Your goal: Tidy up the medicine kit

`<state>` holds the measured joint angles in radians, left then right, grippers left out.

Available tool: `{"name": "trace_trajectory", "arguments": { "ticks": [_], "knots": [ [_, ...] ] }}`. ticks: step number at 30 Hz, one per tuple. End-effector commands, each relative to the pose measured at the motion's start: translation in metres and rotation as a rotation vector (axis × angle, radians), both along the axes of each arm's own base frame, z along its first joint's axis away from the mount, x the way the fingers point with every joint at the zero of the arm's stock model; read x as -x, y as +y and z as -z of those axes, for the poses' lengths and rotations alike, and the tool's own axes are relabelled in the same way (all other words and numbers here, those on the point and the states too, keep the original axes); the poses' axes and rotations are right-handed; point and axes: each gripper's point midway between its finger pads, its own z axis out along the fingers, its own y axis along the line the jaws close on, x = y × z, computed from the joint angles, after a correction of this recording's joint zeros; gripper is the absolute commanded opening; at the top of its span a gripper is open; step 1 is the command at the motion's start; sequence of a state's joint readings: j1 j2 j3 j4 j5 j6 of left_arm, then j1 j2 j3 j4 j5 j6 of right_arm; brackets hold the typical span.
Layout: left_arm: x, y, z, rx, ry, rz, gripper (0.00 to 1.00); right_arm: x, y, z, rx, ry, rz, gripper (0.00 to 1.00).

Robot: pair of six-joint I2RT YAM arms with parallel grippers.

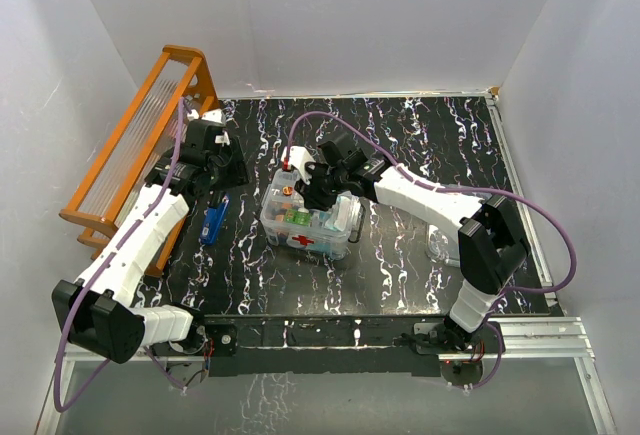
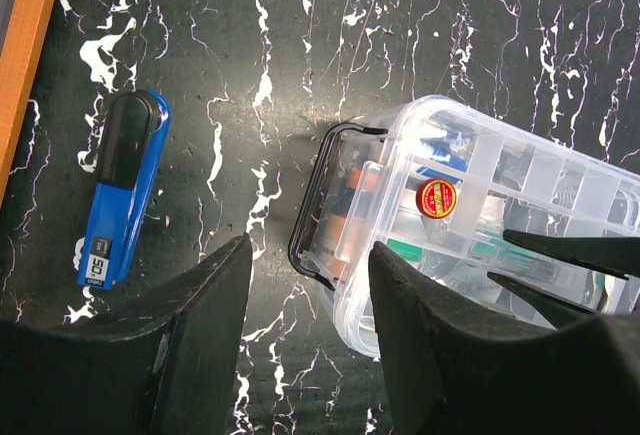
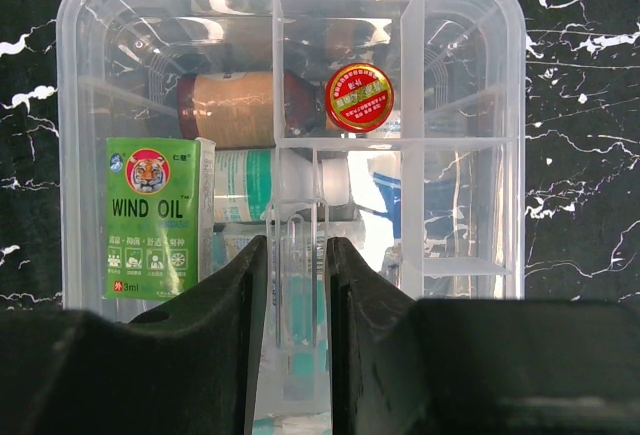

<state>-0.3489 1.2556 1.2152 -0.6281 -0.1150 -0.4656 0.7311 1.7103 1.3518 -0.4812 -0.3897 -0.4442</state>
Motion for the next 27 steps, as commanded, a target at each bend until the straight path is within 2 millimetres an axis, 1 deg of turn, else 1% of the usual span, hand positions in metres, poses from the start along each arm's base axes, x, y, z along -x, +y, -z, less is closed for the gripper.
{"name": "trace_trajectory", "arguments": {
  "ticks": [1, 9, 22, 26, 27],
  "knots": [
    [-0.001, -0.001, -0.001, 0.014, -0.006, 0.001, 0.49, -0.013, 0.015, -0.02, -0.088, -0.077, -0.018, 0.0],
    [0.0, -0.002, 0.001, 0.015, 0.003, 0.007, 0.49, -0.015, 0.013, -0.016, -0.098, -0.076, 0.012, 0.0],
    [-0.001, -0.004, 0.001, 0.021, 0.003, 0.013, 0.5, -0.017, 0.008, -0.002, -0.108, -0.052, 0.036, 0.0],
    [-0.001, -0.004, 0.002, 0.019, 0.006, 0.012, 0.5, -0.016, 0.008, 0.0, -0.116, -0.045, 0.039, 0.05],
    [-0.001, -0.004, 0.001, 0.02, 0.005, 0.012, 0.5, -0.017, 0.008, -0.001, -0.118, -0.043, 0.045, 0.08]
  ]
}}
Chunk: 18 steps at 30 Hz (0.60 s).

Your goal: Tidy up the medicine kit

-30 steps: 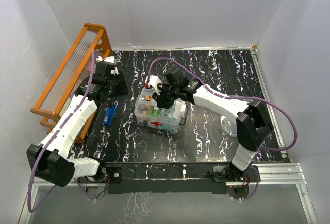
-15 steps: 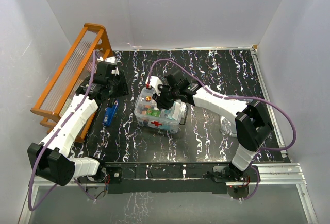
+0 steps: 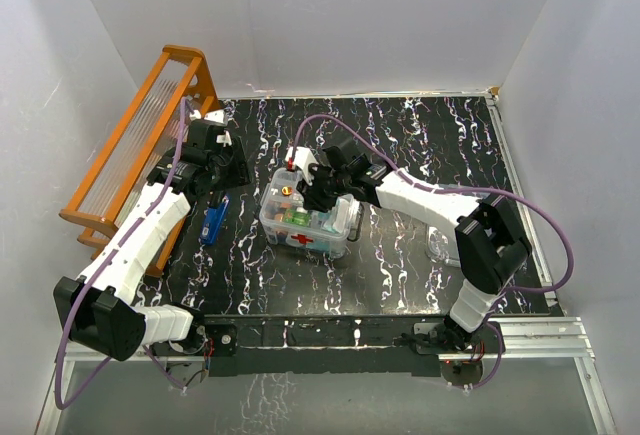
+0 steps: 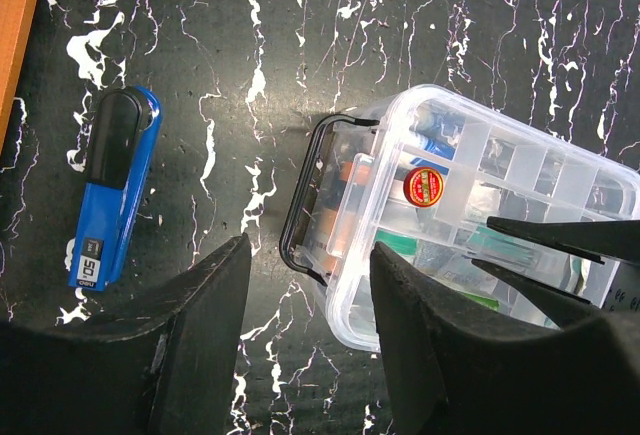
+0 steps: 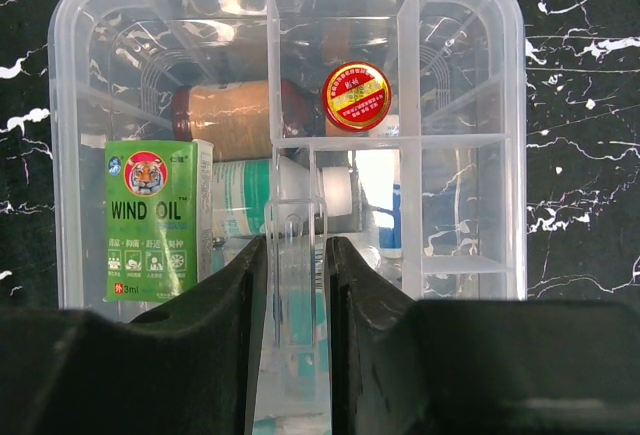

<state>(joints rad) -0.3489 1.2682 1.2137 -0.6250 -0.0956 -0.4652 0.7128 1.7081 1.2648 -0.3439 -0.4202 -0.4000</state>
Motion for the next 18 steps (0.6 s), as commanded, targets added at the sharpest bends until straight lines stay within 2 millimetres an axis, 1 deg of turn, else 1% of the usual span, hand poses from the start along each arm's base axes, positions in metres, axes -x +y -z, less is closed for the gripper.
{"name": "trace_trajectory", "arguments": {
  "ticks": [1, 5, 8, 10, 12, 18],
  "knots": [
    [-0.001, 0.0, -0.003, 0.011, -0.01, -0.002, 0.5, -0.013, 0.005, -0.015, -0.056, -0.046, 0.032, 0.11],
    [-0.003, 0.001, -0.008, 0.006, -0.021, -0.006, 0.51, -0.016, 0.003, -0.029, -0.067, -0.042, 0.086, 0.26],
    [-0.004, 0.001, -0.009, 0.008, -0.025, -0.007, 0.53, -0.021, 0.001, -0.043, -0.083, -0.065, 0.122, 0.35],
    [-0.004, 0.001, -0.01, 0.01, -0.026, -0.005, 0.53, -0.022, -0.001, -0.052, -0.09, -0.075, 0.142, 0.39],
    [-0.004, 0.0, -0.009, 0.011, -0.024, -0.003, 0.54, -0.022, -0.003, -0.061, -0.097, -0.082, 0.151, 0.46],
    [-0.004, 0.0, -0.007, 0.014, -0.024, -0.003, 0.55, -0.024, -0.011, -0.09, -0.139, -0.111, 0.227, 0.55]
  ]
}}
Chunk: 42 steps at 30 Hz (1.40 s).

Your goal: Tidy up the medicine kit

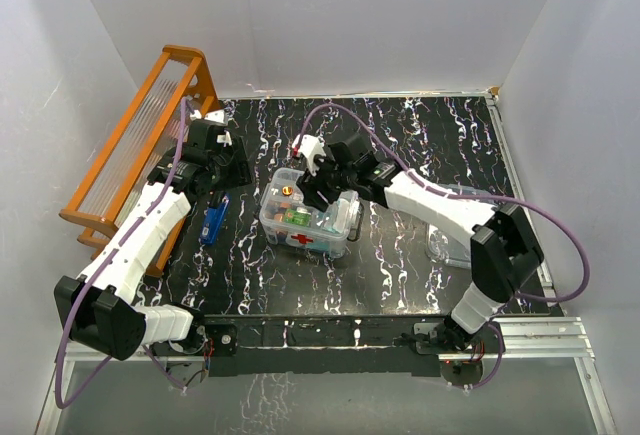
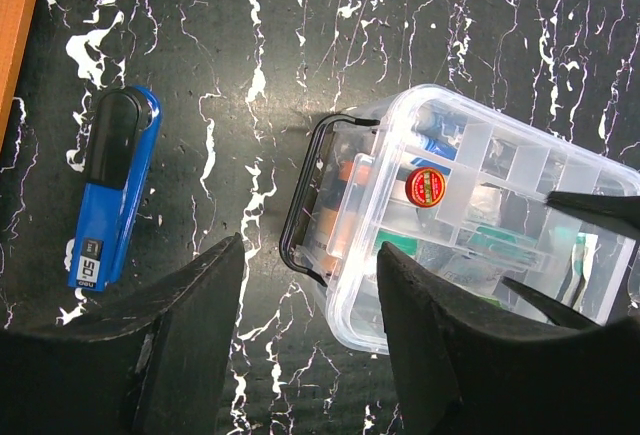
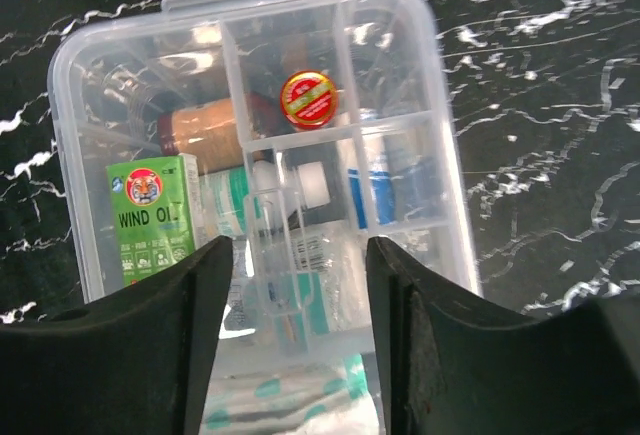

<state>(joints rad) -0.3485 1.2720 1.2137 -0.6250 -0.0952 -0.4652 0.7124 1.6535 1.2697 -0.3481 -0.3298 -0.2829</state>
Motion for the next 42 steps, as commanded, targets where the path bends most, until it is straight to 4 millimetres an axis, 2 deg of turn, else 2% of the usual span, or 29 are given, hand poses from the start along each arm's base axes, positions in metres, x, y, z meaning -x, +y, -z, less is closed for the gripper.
{"name": "trace_trajectory", "arguments": {
  "ticks": [1, 5, 8, 11, 13, 17, 22, 28, 33, 38, 42],
  "knots": [
    [-0.004, 0.0, -0.008, 0.017, -0.028, -0.002, 0.55, -0.016, -0.004, -0.072, -0.114, -0.125, 0.103, 0.55],
    [-0.003, -0.002, -0.006, 0.023, -0.03, 0.004, 0.55, -0.018, -0.017, -0.09, -0.151, -0.147, 0.2, 0.57],
    [-0.002, -0.003, -0.005, 0.028, -0.036, 0.013, 0.56, -0.022, -0.038, -0.099, -0.169, -0.174, 0.334, 0.58],
    [-0.002, -0.004, -0.002, 0.034, -0.044, 0.02, 0.56, -0.027, -0.071, -0.114, -0.206, -0.214, 0.538, 0.59],
    [-0.001, -0.005, 0.002, 0.038, -0.042, 0.027, 0.56, -0.03, -0.098, -0.116, -0.215, -0.236, 0.698, 0.59],
    [-0.001, -0.008, 0.007, 0.052, -0.058, 0.041, 0.56, -0.027, -0.163, -0.105, -0.195, -0.248, 1.032, 0.61],
    [-0.004, -0.007, 0.006, 0.059, -0.103, 0.039, 0.55, -0.02, -0.235, -0.074, -0.149, -0.165, 1.326, 0.64],
    [-0.004, -0.001, 0.003, 0.049, -0.155, 0.021, 0.55, -0.005, -0.305, -0.017, -0.076, -0.036, 1.599, 0.74],
    [-0.001, -0.002, 0.005, 0.049, -0.154, 0.038, 0.56, 0.0, -0.35, 0.021, -0.072, 0.074, 1.76, 0.82],
    [0.002, -0.008, 0.005, 0.069, -0.149, 0.07, 0.57, 0.004, -0.381, 0.061, -0.053, 0.174, 1.858, 0.9],
    [0.002, -0.009, 0.0, 0.073, -0.156, 0.083, 0.58, 0.006, -0.404, 0.076, -0.028, 0.172, 1.926, 0.91]
  ]
}}
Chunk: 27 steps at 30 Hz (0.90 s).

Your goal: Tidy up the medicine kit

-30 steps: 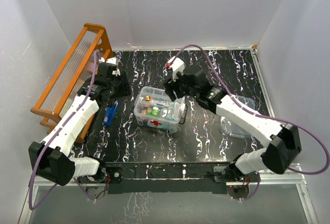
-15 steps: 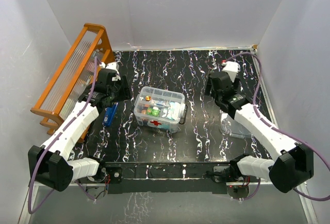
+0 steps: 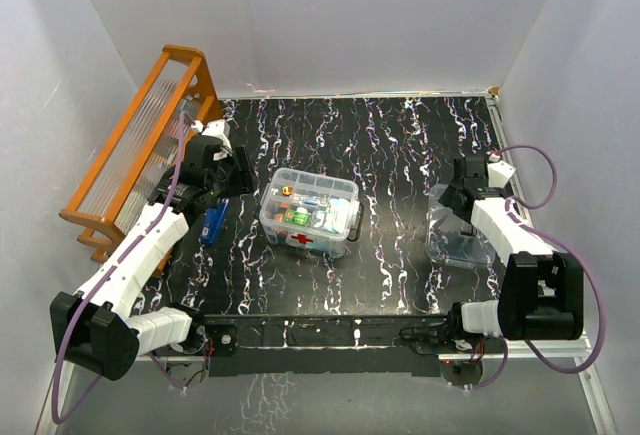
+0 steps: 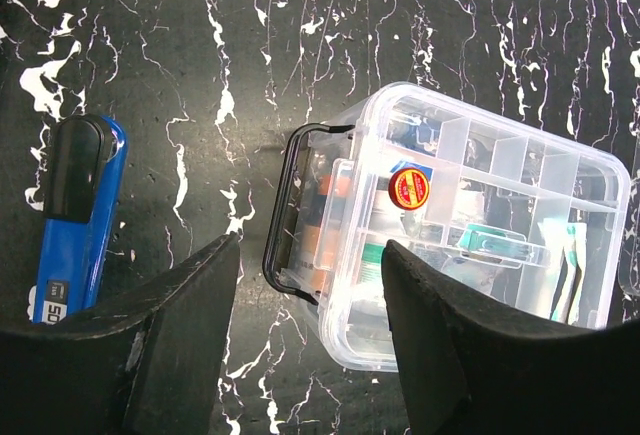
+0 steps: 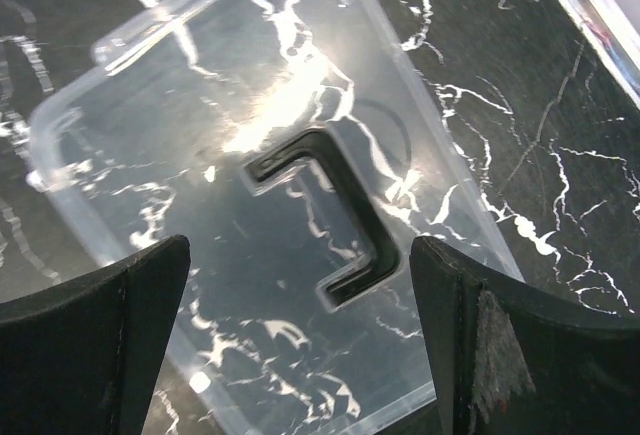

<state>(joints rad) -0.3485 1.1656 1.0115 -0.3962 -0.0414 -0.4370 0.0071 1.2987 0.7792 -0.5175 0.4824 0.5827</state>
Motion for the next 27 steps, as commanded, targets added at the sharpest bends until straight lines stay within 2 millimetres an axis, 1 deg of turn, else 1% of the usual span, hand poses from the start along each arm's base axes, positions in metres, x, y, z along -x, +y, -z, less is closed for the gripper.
{"name": "trace_trajectory", "arguments": {
  "ticks": [1, 3, 5, 9, 13, 18, 22, 24, 27],
  "knots": [
    [0.002, -0.001, -0.015, 0.016, -0.042, 0.028, 0.58, -0.014, -0.017, 0.001, 0.007, -0.077, 0.059, 0.9],
    [0.002, -0.003, -0.019, 0.022, -0.047, 0.037, 0.58, -0.018, -0.018, 0.005, -0.012, -0.081, 0.046, 0.86],
    [0.002, -0.005, -0.022, 0.027, -0.052, 0.045, 0.58, -0.023, -0.014, 0.009, -0.038, -0.092, 0.021, 0.8],
    [0.002, -0.006, -0.026, 0.03, -0.058, 0.053, 0.58, -0.032, 0.0, 0.019, -0.114, -0.116, -0.051, 0.71],
    [0.003, -0.006, -0.027, 0.03, -0.06, 0.057, 0.59, -0.033, 0.004, 0.03, -0.142, -0.097, -0.063, 0.66],
    [0.004, -0.006, -0.03, 0.032, -0.063, 0.063, 0.59, -0.032, 0.009, 0.04, -0.175, -0.067, -0.085, 0.66],
    [0.005, -0.009, -0.032, 0.043, -0.067, 0.077, 0.59, -0.03, 0.012, 0.043, -0.189, -0.052, -0.096, 0.74],
    [0.005, -0.01, -0.033, 0.047, -0.067, 0.084, 0.59, -0.03, 0.019, 0.043, -0.223, -0.047, -0.121, 0.76],
    [0.006, -0.012, -0.035, 0.051, -0.07, 0.094, 0.59, -0.03, 0.04, 0.041, -0.323, -0.05, -0.173, 0.75]
  ]
}}
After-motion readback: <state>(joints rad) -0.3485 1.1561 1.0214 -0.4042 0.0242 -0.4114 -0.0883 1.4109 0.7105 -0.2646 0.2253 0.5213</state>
